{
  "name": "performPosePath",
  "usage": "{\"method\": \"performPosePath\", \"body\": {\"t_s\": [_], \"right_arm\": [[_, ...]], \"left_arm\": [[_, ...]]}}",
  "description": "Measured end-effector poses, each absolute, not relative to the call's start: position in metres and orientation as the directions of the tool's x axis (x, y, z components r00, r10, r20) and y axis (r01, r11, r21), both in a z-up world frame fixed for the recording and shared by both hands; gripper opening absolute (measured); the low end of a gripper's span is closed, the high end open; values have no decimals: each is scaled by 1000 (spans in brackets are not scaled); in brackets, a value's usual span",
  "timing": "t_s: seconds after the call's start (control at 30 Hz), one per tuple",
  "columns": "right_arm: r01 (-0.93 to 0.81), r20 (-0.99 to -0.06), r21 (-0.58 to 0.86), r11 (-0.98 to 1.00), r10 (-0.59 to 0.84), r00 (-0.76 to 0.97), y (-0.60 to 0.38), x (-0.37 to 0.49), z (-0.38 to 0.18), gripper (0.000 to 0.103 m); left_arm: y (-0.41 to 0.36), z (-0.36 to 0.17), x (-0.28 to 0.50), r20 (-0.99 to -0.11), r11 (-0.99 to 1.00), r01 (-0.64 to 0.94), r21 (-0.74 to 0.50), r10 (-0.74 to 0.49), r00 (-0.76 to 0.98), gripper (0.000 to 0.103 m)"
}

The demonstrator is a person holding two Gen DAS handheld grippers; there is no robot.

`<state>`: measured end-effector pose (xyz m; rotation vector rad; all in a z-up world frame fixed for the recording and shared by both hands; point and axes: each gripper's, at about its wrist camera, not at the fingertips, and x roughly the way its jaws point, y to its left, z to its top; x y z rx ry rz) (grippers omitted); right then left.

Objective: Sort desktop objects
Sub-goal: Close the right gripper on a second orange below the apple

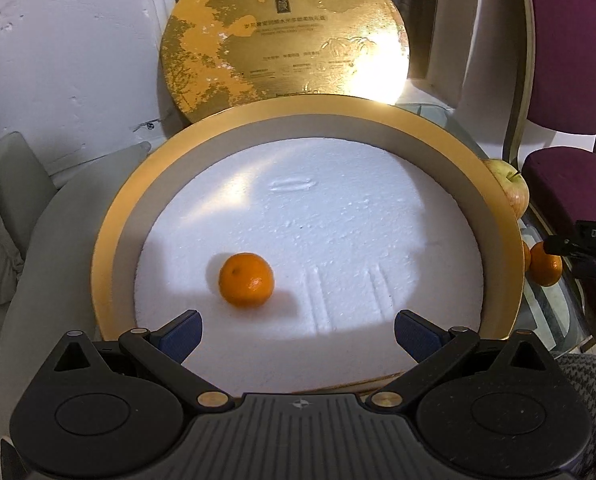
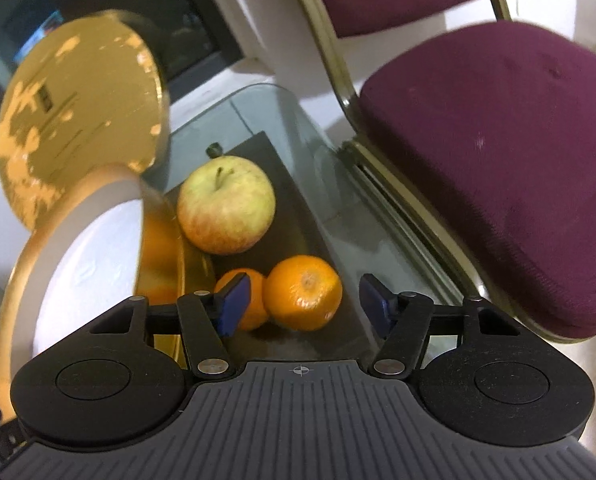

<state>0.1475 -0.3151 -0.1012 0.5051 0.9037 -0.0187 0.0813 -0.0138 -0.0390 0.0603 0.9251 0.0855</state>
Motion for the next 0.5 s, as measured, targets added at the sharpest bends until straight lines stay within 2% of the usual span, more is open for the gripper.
{"method": "performPosePath", "body": {"t_s": [0.23, 0.4, 0.5], "right_arm": [[284, -758, 502, 817, 257, 599, -326, 162, -120, 64], [309, -760, 533, 788, 286, 583, -326, 163, -126, 52], [317, -763, 531, 786, 281, 582, -327, 163, -127, 50]], "left_arm": [[-21, -43, 85, -801, 995, -28, 98, 96, 592, 102], [-21, -43, 82, -802, 995, -23, 100, 94, 590, 102], [-20, -42, 80, -801, 995, -24, 101, 95, 591, 102]]}}
